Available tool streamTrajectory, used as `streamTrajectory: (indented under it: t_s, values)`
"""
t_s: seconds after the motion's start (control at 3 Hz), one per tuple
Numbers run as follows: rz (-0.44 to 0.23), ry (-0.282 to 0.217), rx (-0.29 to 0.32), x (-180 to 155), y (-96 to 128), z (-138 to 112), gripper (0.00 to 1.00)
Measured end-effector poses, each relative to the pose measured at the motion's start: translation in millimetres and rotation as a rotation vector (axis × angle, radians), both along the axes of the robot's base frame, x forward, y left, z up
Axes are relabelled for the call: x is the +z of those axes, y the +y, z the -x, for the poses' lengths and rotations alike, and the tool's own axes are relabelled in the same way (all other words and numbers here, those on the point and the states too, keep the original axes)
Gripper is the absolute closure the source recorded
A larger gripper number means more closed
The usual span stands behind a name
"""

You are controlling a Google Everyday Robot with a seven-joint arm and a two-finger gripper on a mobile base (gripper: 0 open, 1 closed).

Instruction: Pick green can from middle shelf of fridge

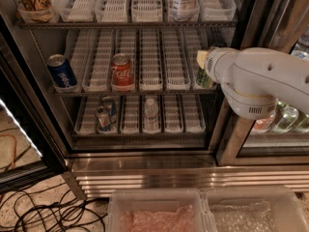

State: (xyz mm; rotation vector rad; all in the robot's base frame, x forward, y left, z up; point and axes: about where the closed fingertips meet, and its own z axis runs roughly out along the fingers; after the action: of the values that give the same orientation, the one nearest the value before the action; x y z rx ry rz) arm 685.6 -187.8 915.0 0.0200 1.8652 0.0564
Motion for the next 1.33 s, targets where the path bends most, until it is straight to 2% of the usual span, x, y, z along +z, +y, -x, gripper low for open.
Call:
streamTrajectory:
  t_s: [0.33,0.67,1.0,1.33]
  values:
    - [-0.041,0.072,0.035,4,17,36,1.0]
    - [-0.041,0.072,0.035,4,17,36,1.0]
    - [-0.081,0.125,0.027,-15,20,46,1.0]
    - [-0.062,0.232,0.041,-55,28,76,1.0]
